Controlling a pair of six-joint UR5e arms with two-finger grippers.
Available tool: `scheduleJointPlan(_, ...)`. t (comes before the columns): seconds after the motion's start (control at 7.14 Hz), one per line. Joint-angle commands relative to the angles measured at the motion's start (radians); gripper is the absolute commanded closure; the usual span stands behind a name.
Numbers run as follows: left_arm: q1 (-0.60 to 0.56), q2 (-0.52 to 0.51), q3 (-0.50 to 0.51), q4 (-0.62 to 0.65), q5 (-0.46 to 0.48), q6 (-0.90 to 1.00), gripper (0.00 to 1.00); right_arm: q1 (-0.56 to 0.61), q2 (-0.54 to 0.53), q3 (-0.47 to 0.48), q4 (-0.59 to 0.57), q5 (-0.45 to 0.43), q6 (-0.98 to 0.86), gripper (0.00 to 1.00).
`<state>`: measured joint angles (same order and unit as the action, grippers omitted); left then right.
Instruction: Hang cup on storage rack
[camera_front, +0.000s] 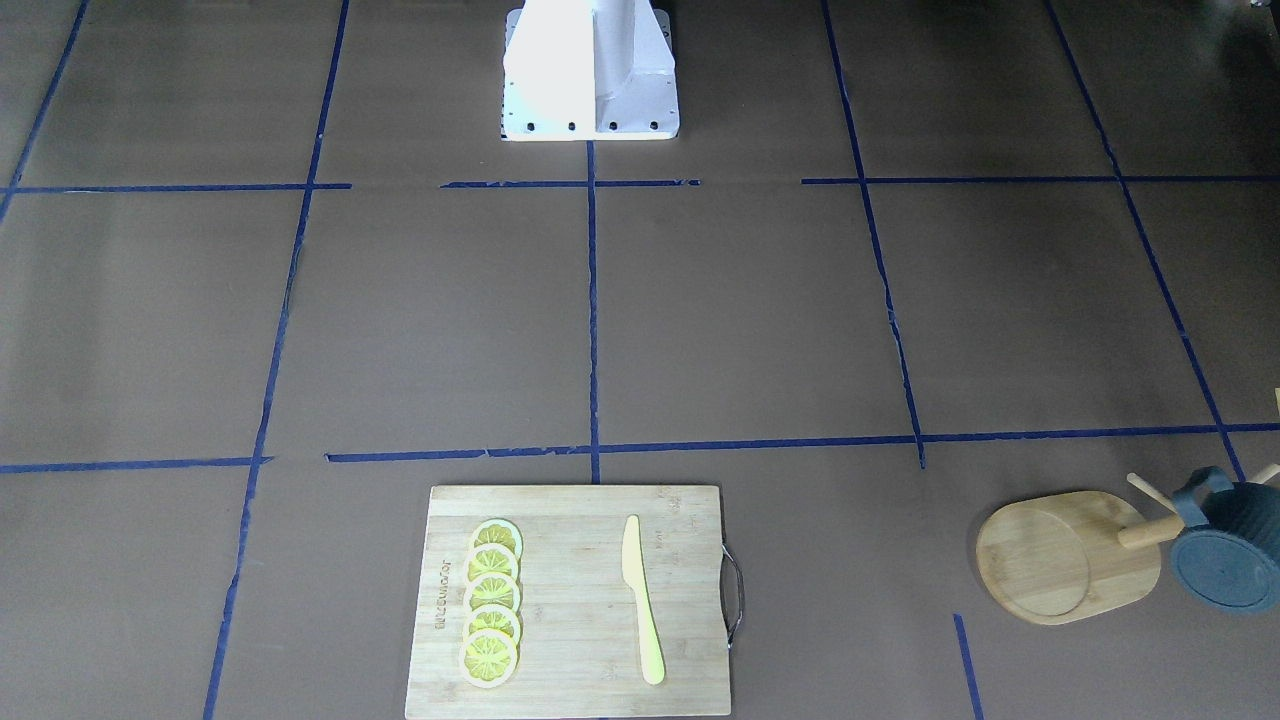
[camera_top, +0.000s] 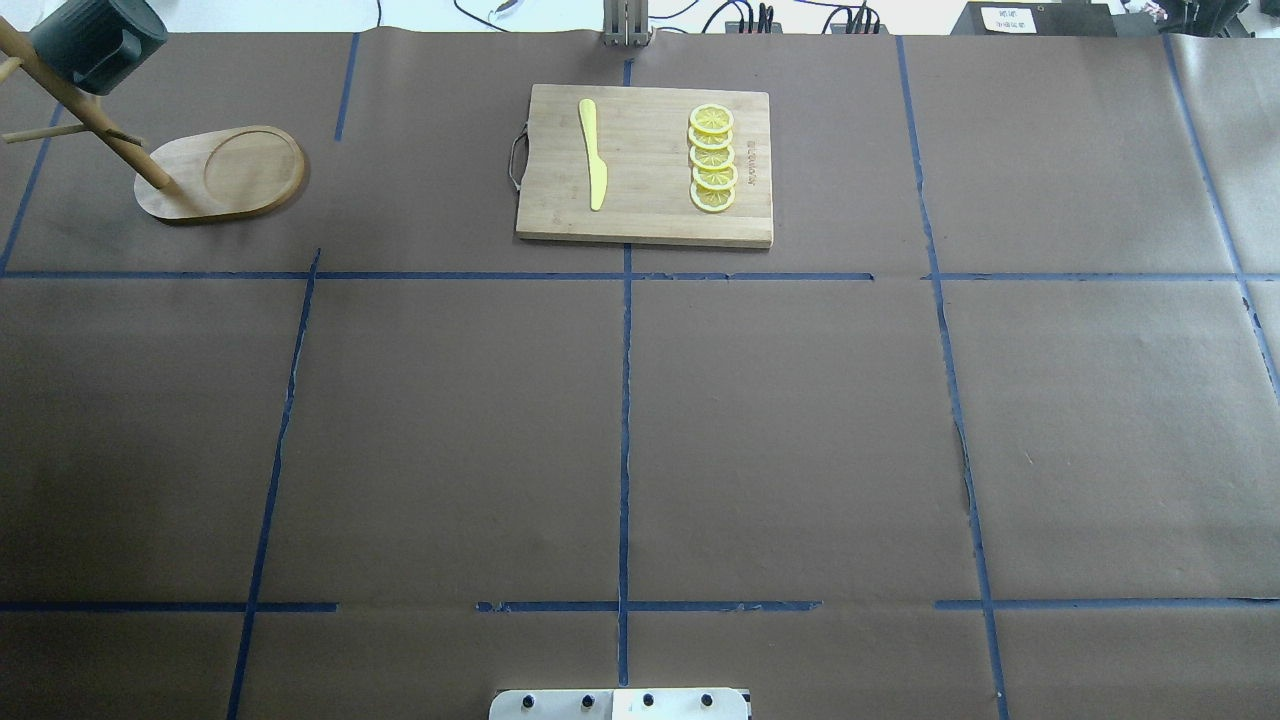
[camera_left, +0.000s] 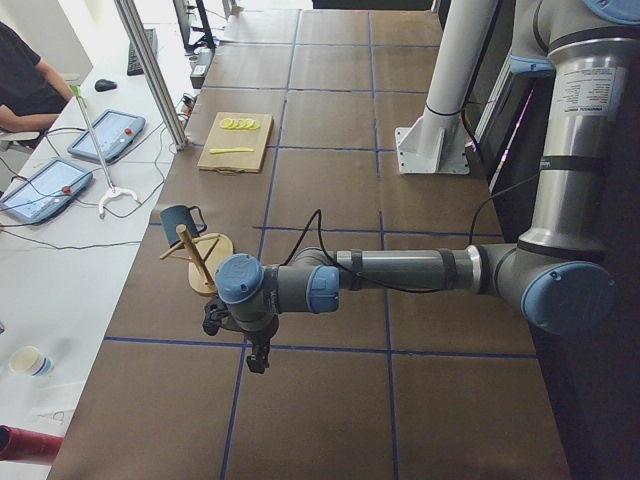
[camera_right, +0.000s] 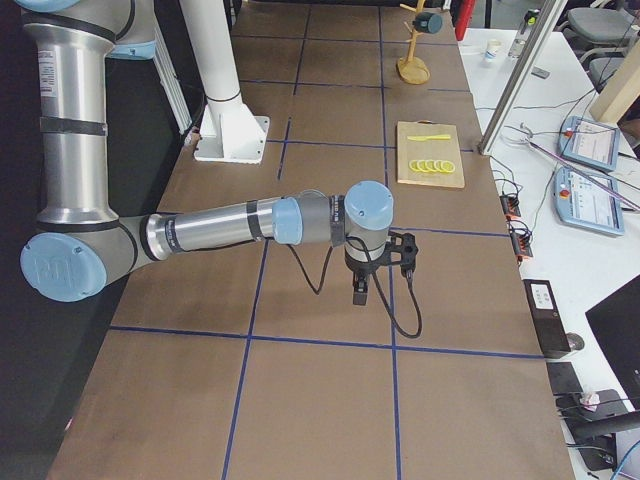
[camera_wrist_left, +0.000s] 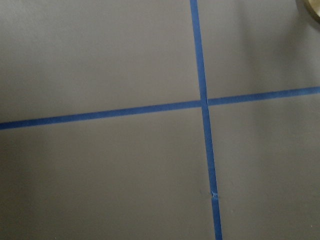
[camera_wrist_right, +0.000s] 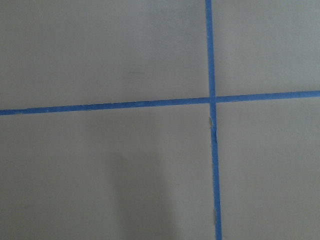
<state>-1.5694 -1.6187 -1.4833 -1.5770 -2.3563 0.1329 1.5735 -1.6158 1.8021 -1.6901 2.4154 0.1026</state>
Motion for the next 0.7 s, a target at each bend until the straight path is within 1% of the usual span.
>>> scheduleJointPlan(0.0, 0.000, -0.001, -0.003, 0.000, -0.003, 0.001, 0.00, 0.066, -0.009, -0.108, 0.006, -0.013, -0.175, 0.00)
scheduleJointPlan(0.14, 0.000, -0.001, -0.003, -0.001, -0.003, 0.001, 0.00, 0.068, -0.031, -0.143, 0.010, -0.016, -0.178, 0.00)
scheduleJointPlan(0.28, 0.000, -0.004, -0.003, -0.001, 0.000, 0.001, 0.00, 0.071, -0.042, -0.136, 0.013, -0.036, -0.173, 0.00)
scheduleJointPlan(0.42, 0.000, -0.004, -0.003, 0.000, 0.000, -0.001, 0.00, 0.072, -0.047, -0.141, 0.027, -0.076, -0.172, 0.00)
scheduleJointPlan(0.56, 0.000, -0.003, -0.003, -0.001, 0.000, -0.001, 0.00, 0.072, -0.073, -0.165, 0.134, -0.094, -0.163, 0.00)
